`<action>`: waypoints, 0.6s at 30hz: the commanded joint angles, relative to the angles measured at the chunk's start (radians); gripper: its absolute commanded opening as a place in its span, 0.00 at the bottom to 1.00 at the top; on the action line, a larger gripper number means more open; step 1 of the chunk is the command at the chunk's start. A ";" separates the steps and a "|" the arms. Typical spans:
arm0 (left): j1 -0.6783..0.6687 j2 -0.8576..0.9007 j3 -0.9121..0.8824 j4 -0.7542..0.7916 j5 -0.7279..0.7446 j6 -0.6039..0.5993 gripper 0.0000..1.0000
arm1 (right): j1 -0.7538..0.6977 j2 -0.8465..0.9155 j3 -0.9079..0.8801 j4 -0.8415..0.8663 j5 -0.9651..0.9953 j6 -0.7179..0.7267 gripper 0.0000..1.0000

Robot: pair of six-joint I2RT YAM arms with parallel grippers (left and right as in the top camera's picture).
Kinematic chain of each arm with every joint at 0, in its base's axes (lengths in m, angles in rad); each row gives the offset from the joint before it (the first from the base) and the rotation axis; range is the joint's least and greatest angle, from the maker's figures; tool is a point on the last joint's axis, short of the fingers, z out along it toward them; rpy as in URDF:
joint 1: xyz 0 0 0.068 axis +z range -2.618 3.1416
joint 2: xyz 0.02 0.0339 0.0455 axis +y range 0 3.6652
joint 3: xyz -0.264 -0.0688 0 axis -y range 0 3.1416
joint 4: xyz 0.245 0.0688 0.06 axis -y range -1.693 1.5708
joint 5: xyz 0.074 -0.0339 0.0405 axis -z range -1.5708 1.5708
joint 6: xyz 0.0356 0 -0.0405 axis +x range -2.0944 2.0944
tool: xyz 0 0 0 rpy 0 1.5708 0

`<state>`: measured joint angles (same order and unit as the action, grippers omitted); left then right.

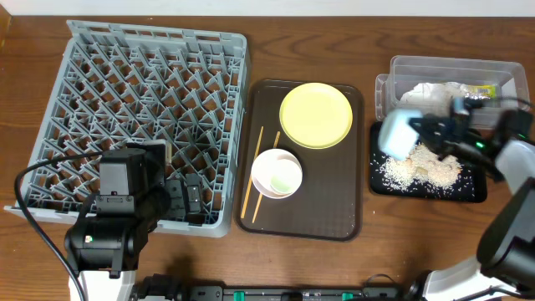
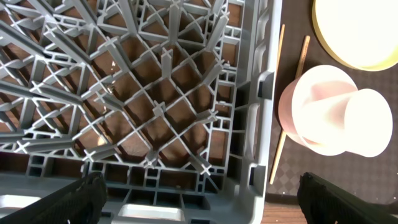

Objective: Sort waste into correct bins and load items into the dishwasher
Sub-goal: 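Move the bowl over the black tray and tip out the rice, then place the empty blue bowl onto the yellow plate with the right gripper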

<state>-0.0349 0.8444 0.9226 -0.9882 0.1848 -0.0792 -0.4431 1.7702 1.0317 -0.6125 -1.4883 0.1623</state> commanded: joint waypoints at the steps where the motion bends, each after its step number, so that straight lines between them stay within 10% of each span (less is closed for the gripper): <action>1: -0.002 -0.003 0.018 -0.002 0.006 -0.009 0.98 | 0.155 -0.087 0.073 0.022 0.233 0.002 0.01; 18: -0.002 -0.003 0.018 -0.002 0.006 -0.008 0.98 | 0.882 -0.032 0.130 0.299 1.413 -0.206 0.01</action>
<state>-0.0349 0.8444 0.9226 -0.9886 0.1848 -0.0792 0.3511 1.6901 1.1507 -0.3363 -0.3099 0.0383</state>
